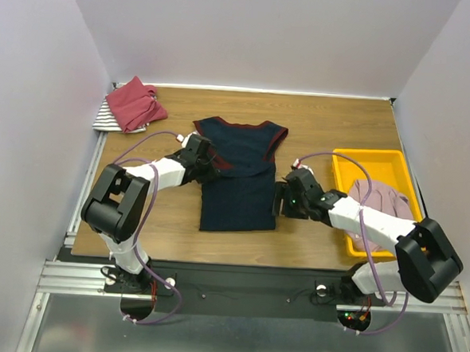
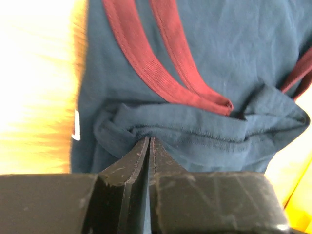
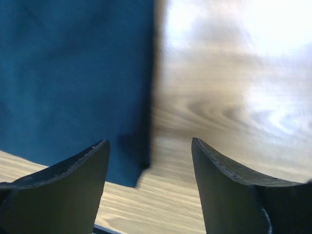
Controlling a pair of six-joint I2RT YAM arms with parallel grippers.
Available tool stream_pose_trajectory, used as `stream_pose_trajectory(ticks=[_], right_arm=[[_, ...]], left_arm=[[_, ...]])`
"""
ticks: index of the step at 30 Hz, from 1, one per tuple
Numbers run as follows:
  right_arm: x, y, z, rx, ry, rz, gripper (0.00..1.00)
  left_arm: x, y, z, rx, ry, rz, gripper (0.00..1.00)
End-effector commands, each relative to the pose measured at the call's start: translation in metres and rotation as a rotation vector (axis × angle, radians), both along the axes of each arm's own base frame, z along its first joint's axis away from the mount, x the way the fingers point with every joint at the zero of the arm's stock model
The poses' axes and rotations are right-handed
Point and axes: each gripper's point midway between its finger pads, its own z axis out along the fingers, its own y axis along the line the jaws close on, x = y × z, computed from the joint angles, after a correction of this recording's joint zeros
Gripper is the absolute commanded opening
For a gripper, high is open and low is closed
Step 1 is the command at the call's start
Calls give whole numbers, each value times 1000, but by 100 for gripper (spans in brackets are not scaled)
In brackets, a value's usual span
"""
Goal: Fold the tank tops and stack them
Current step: Fold the tank top
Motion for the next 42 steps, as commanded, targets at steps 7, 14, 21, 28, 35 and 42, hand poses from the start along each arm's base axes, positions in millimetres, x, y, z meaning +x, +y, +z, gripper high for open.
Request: stream_pose_trajectory(ticks=[7,14,21,28,35,42], right_arm=[[-20,24,-5,199,50,21,79],[-31,31,-10,275,94,17,78],[-45,24,-1,338,85,-23,78],[-63,19,-19,306,132,-50,74],[-64,14,-33,268,155,-87,68],[-60,14,-50,222,182,-107,62]], left_arm=[[37,-1,41,-16,-135,-13,36],[16,22,56,19,-155,39,43],[-91,55,22,45,7,111,45],[-157,50,4,48,141,164,44],[-185,48,-1,74,211,124,42],[-198,50,-23,111,268,87,45]])
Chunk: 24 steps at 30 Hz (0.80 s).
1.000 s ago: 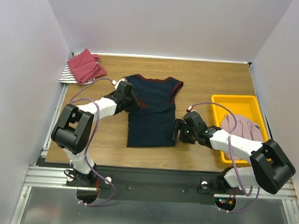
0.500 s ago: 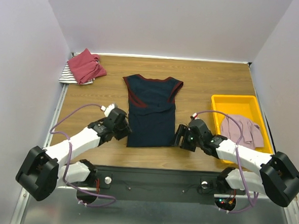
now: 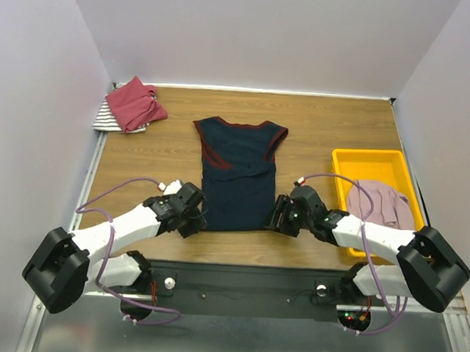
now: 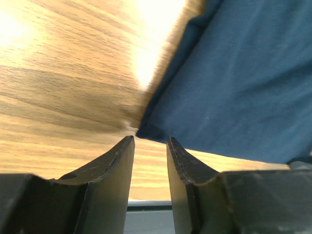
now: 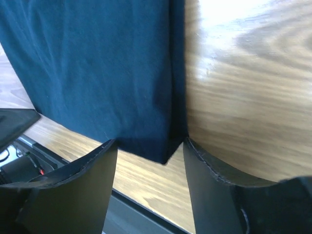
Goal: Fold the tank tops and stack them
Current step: Fold the tank top
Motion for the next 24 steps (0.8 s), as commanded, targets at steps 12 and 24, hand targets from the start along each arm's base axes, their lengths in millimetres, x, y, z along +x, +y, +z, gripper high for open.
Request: stream_pose_trajectory(ticks=[12,24], right_arm=[[11,-22,-28,-154,-13,-74,38],[18,-12,8,-136,-82,1,0]], left_arm=[[-3,-7,-23,-33,-12,-54,54],[8,-22,-4,-120,-94,-71,0]])
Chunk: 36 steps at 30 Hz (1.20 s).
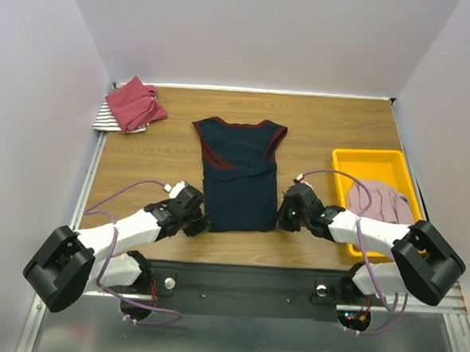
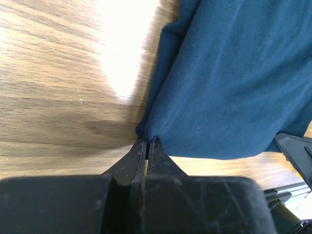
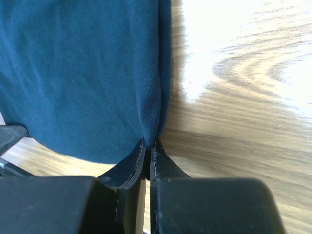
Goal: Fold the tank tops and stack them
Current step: Fold the tank top
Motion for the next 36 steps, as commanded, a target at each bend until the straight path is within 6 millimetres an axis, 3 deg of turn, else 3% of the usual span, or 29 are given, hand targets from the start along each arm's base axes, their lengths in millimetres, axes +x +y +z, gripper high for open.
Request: stream_pose_trajectory(ticks=[1,5,11,15,16,21,25,28,29,30,31,33,34,35,36], right_arm=[[-2,-5,19,-33,-36,36,0],[-26,-4,28,-25,-14,74,0],[-78,5,29,-15,31,126,0],[-104,9,42,6,21,153,0],[-108,9,46,1,23,155,1],[-122,25,73,11,-10,177,0],[-101,27,103,9,-105,119,1],[-76,27,124,-28,-189,69,1],[-68,27,122,-68,-202,77,0],[-54,29,137,-56,-228,45,0],[-47,30,141,-67,-237,39,0],[-30,30,147,-106,-266,41,0],[-14,27,160,-100,-284,6,0],[-5,25,165,-104,-296,-3,0],[9,18,164,-132,-299,-14,0]], left_arm=[[-1,0,11,-17,-30,-15,0],[-13,-6,23,-84,-29,-19,0],[-41,-20,40,-144,-10,-72,0],[-60,-24,58,-175,-20,-83,0],[-69,-25,65,-183,-16,-102,0],[-79,-23,99,-239,-40,-61,0],[-63,-22,132,-281,-135,-8,0],[-40,-24,155,-291,-241,42,0],[-33,-25,158,-276,-268,43,0],[-26,-25,163,-272,-295,52,0],[-16,-31,177,-301,-331,54,0],[7,-27,181,-261,-368,57,0],[22,-28,196,-289,-413,65,0],[43,-16,194,-243,-434,95,0],[52,-16,198,-253,-444,91,0]])
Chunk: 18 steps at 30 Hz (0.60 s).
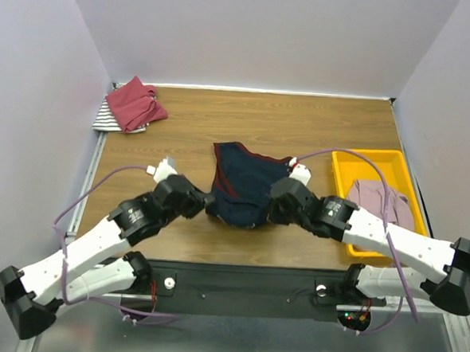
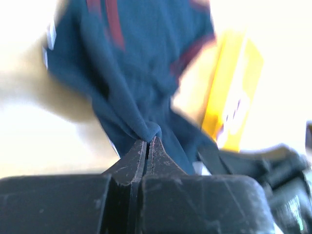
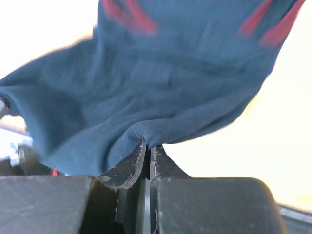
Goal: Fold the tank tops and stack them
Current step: Fold the tank top
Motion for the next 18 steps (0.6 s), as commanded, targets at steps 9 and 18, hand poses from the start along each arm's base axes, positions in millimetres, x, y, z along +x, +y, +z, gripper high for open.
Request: stream_pose_trajectory(ticks=[9,18], right_arm=[[131,-36,29,-35,-120,-75,1],[226,-72,-7,-17,-68,-142,0]], left_arm=[[162,-13,77,-36,-263,67,0],[272,-20,59,-34,-262,120,0]])
